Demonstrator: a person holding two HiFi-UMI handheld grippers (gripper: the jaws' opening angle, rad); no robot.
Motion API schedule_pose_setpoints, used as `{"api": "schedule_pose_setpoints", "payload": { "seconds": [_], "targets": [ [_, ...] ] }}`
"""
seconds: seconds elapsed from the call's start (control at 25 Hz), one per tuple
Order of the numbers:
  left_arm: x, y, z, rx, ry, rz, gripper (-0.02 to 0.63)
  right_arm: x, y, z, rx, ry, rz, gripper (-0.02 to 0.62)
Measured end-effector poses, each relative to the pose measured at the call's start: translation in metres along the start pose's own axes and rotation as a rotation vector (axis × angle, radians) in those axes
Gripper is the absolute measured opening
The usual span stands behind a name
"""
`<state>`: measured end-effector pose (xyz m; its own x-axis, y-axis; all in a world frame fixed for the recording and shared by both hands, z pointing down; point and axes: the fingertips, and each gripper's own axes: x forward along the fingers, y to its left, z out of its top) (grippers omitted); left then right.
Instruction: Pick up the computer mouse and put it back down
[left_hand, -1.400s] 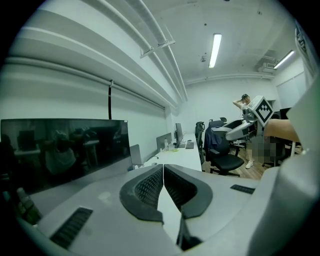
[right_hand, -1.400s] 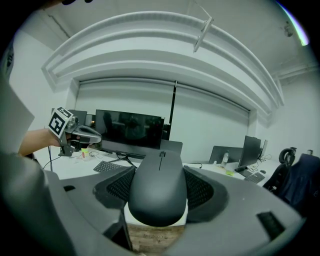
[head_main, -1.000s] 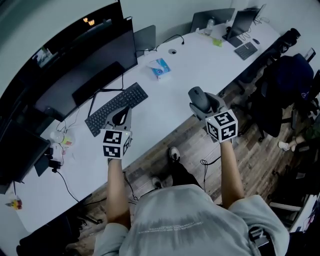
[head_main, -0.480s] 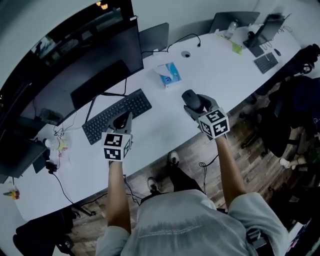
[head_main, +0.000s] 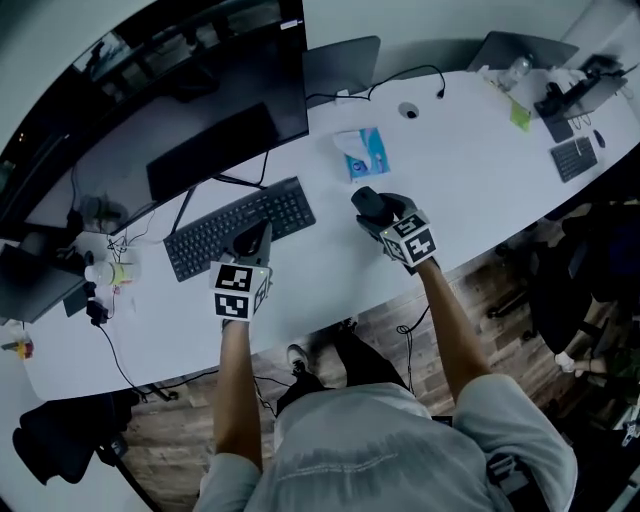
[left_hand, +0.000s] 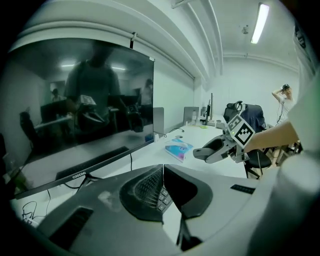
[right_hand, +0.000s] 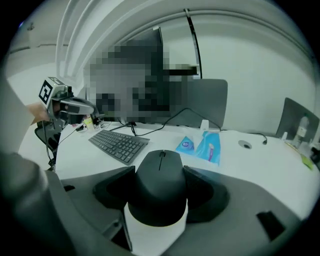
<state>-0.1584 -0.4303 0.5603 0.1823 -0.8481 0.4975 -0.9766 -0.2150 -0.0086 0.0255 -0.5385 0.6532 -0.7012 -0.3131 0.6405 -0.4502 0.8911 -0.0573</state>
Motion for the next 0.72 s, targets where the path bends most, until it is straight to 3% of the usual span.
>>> {"api": "schedule_pose_setpoints", "payload": {
  "seconds": [0.32, 0.72],
  "targets": [
    [0.014, 0.007, -0.024, -0.035, 0.062, 0.024, 0.014, 0.061, -0.007, -0.028, -0.011, 0.105, 0.046, 0.301],
    [0.016, 0.008, -0.029, -0.02, 0.053, -0.011, 0.014, 0.076, -0.013, -0.041, -0.041, 0.123, -0.027, 0.325]
  ]
}}
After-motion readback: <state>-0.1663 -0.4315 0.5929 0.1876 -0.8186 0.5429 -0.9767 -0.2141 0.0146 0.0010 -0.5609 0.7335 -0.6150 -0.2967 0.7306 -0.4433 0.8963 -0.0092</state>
